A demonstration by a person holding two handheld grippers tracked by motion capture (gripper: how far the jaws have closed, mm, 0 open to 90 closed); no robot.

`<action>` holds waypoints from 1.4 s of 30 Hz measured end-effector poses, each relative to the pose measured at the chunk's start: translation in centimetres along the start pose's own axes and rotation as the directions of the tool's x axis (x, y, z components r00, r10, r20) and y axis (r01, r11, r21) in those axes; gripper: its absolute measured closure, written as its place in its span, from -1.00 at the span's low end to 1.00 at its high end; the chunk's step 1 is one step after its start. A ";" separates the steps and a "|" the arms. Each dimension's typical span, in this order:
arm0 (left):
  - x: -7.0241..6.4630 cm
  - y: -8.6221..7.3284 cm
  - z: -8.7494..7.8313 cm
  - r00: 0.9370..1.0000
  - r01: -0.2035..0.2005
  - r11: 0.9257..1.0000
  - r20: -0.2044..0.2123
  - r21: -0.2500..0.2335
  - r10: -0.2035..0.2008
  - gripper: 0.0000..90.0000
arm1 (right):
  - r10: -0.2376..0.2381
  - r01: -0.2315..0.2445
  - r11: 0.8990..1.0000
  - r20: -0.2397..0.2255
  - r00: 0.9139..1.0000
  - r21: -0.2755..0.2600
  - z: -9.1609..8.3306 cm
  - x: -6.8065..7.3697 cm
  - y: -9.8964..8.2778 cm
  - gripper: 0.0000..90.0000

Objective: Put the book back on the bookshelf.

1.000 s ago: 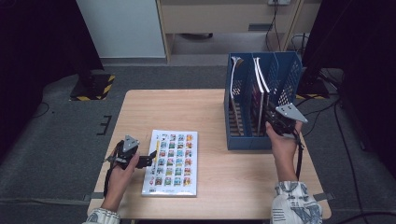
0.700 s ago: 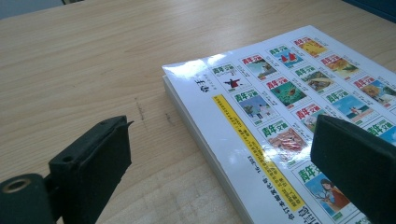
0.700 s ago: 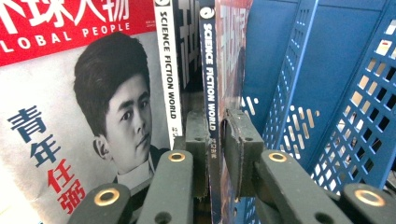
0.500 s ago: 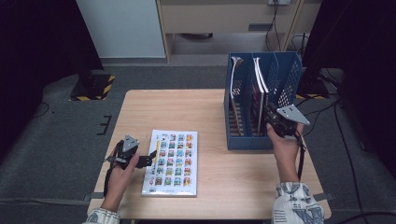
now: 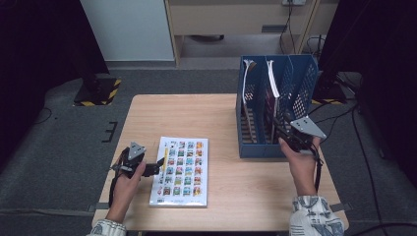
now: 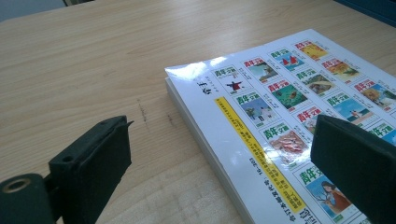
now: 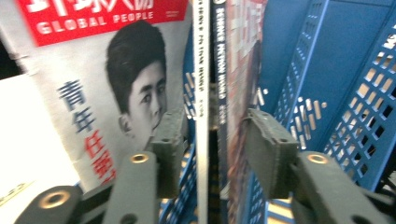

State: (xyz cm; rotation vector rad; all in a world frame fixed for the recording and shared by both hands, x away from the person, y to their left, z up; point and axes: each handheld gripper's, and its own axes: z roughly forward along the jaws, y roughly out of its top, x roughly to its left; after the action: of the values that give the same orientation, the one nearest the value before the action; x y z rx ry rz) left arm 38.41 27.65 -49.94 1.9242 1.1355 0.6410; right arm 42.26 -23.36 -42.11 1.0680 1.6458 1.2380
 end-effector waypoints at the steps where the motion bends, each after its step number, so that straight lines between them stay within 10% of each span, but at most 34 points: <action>1: 0.0 0.0 0.0 1.000 -0.003 1.000 0.000 0.001 0.003 -0.90 | -0.001 0.001 1.000 -0.006 1.000 0.002 -0.1 0.1 -0.1 0.16; 42: 0.0 0.1 0.2 1.000 0.007 1.000 0.027 0.011 -0.007 -0.90 | 0.039 -0.018 0.996 -0.235 0.971 0.090 -1.5 7.8 -0.2 -0.66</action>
State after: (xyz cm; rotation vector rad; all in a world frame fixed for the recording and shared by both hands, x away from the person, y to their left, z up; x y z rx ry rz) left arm 38.63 27.49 -49.94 1.9318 1.1304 0.6044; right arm 38.29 -16.55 -42.83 1.0310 1.8859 1.3664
